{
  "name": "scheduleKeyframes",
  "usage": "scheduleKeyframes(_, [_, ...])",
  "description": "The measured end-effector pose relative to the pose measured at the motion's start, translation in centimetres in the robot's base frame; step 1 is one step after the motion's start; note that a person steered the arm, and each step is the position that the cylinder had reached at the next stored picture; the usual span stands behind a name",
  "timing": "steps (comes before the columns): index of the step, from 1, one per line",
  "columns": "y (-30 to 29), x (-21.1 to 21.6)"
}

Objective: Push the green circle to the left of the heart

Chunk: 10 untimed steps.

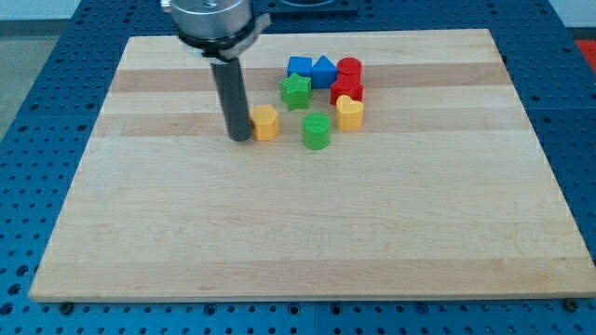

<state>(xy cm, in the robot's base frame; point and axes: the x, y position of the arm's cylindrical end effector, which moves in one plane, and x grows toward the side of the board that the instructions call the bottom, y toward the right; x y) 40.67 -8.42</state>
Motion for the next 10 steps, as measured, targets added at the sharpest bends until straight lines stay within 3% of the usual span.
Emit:
scheduleKeyframes(1, [1.3,0.3])
scheduleKeyframes(3, [3.1,4.9])
scheduleKeyframes(4, [7.0,5.0])
scheduleKeyframes(10, [8.7,1.6])
